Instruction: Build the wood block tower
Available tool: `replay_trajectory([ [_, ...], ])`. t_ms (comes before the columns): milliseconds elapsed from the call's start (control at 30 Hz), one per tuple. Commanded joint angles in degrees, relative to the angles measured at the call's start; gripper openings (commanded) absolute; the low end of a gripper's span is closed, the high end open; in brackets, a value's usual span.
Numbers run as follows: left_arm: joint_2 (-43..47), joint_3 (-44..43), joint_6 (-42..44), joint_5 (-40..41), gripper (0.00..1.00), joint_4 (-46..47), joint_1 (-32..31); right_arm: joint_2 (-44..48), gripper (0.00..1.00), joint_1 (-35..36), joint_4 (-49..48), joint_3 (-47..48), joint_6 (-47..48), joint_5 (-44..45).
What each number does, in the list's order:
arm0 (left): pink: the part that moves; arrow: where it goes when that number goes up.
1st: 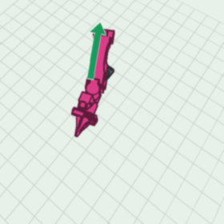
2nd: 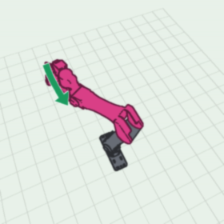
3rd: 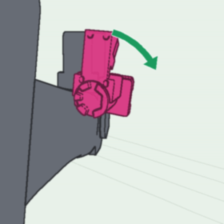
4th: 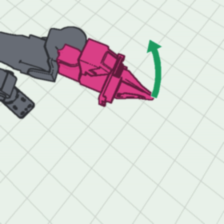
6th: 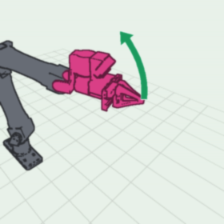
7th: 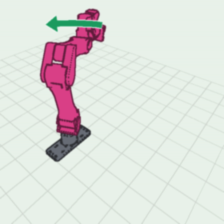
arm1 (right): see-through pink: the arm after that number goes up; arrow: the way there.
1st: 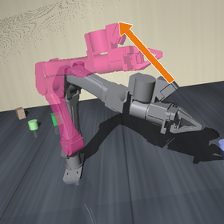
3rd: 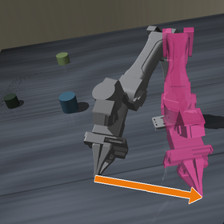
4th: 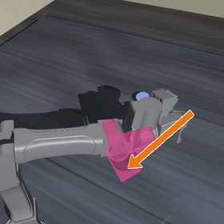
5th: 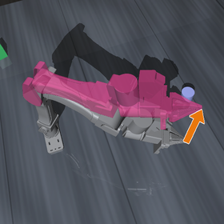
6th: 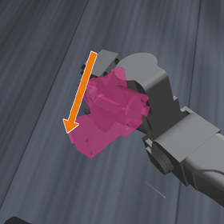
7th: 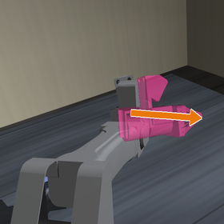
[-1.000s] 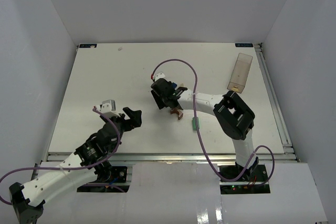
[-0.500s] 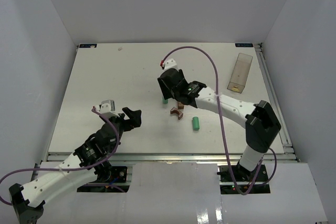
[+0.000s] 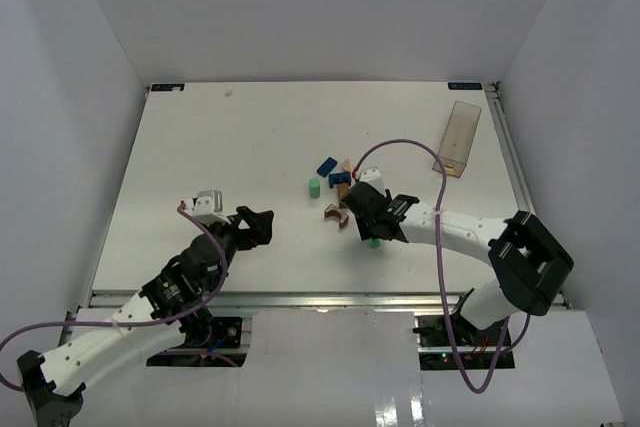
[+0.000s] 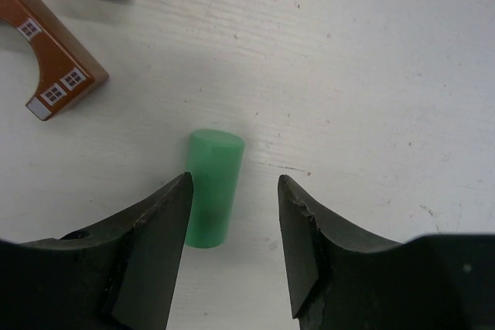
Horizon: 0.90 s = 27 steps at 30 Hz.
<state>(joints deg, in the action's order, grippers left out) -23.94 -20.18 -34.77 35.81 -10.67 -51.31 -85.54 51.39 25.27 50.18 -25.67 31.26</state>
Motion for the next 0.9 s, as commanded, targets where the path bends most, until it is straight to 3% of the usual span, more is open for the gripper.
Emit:
replay_trajectory([
  [0, -0.34, 0.41, 0.93, -1.06, 0.98, 1.23, 0.25, -0.24, 0.52, 0.03, -4.52, -1.67, -3.07, -1.02],
  [267, -0.95, 1.24, 1.48, -2.7, 0.97, 3.6, 0.24, -0.33, 0.45, 0.29, -9.84, -8.66, -3.79, -4.0],
  [367, -1.42, 1.55, 1.34, -4.64, 0.94, 5.32, 0.24, 0.14, 0.38, 0.38, -10.88, -10.7, -4.37, -3.84],
  [500, -3.27, 1.32, -0.91, -15.74, 0.88, 8.68, 0.3, 4.13, 0.09, 1.57, -12.21, -13.31, -4.24, -4.11],
  [633, -8.41, -2.79, -4.71, -28.27, 0.87, 8.6, 0.33, 13.67, 0.08, 7.85, -15.77, -14.99, -1.42, -3.35],
  [867, -15.19, -11.99, -5.0, -40.94, 0.82, 5.41, 0.33, 27.61, 0.08, 20.77, -29.01, -19.58, 7.92, -3.14],
])
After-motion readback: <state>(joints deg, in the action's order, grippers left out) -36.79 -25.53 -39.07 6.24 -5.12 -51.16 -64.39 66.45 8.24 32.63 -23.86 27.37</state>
